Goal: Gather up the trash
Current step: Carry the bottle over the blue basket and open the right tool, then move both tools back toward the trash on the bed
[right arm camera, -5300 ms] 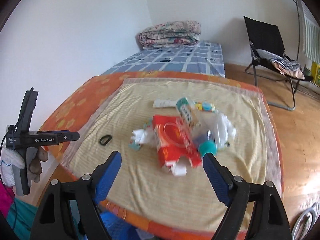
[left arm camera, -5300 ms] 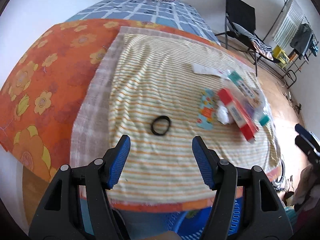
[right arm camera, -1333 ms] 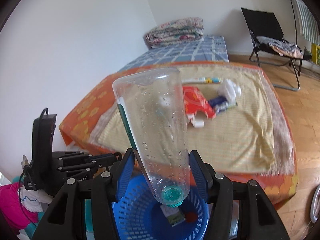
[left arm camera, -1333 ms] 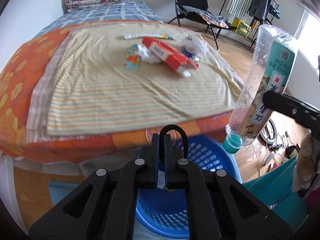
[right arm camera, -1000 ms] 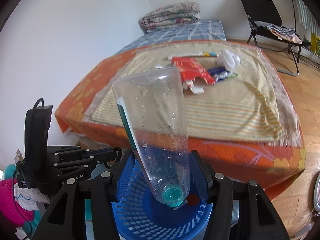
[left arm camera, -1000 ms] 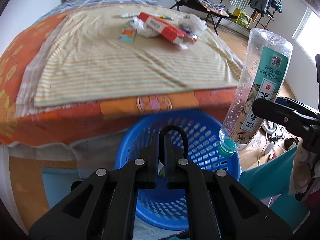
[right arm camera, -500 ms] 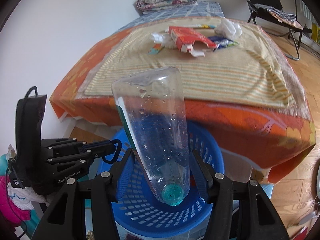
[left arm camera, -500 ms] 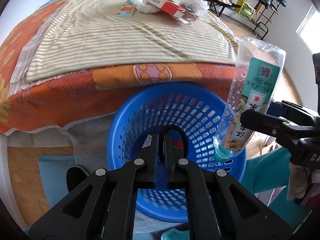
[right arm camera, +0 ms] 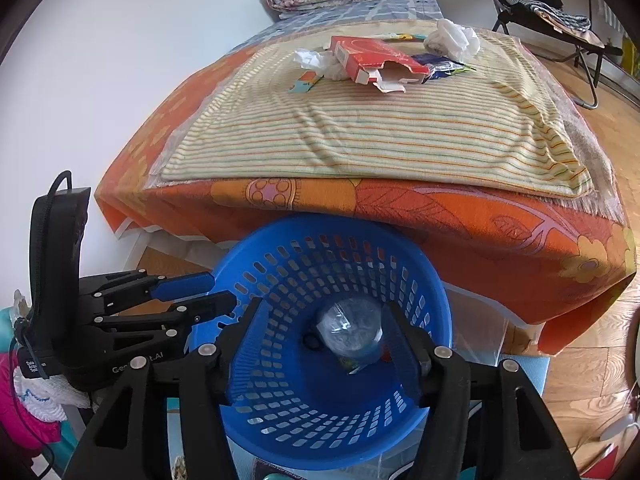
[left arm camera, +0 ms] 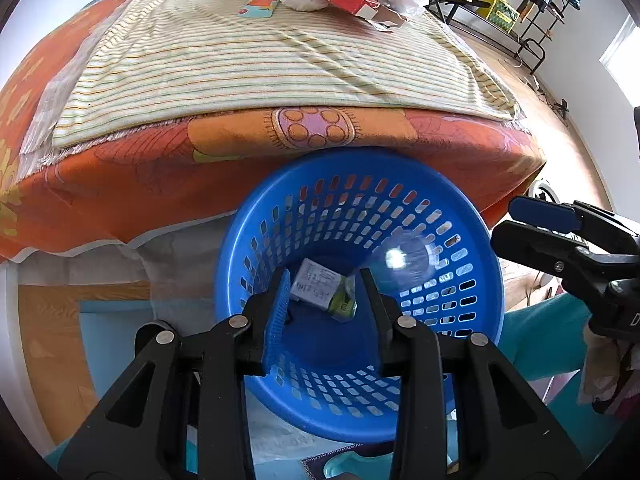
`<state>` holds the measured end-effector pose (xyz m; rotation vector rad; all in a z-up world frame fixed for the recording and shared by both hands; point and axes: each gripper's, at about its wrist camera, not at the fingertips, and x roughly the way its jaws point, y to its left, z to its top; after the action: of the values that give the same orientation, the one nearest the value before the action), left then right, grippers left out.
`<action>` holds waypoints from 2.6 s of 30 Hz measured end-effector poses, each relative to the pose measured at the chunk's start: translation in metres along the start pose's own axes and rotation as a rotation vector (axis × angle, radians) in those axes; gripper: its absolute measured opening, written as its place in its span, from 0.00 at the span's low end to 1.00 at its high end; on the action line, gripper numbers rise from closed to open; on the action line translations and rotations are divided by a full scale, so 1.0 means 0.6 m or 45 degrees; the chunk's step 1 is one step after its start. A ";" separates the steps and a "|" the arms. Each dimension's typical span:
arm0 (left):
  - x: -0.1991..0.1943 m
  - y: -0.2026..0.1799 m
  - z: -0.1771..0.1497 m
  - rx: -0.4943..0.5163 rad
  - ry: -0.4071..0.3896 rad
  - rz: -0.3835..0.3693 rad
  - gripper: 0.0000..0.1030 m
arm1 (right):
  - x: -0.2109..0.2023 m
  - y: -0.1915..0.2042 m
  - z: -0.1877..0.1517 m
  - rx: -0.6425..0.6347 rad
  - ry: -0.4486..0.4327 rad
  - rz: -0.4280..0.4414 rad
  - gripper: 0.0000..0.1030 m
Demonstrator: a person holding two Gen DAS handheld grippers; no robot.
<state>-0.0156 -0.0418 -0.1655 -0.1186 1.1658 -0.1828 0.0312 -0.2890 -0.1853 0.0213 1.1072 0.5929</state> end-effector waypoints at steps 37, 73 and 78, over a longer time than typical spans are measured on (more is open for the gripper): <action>-0.398 -0.076 0.129 0.153 -0.710 -0.104 0.59 | -0.478 0.114 -0.011 -0.028 -0.756 -0.021 0.90; 0.032 0.048 0.377 -0.412 -0.132 -0.289 0.59 | -0.072 -0.250 0.337 0.368 -0.407 0.069 0.88; 0.067 0.045 0.391 -0.454 -0.098 -0.296 0.59 | -0.017 -0.274 0.384 0.383 -0.361 0.077 0.88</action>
<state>0.2177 -0.0238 -0.1152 -0.5727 1.0976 -0.1718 0.2941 -0.3703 -0.1198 0.3893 0.9122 0.4557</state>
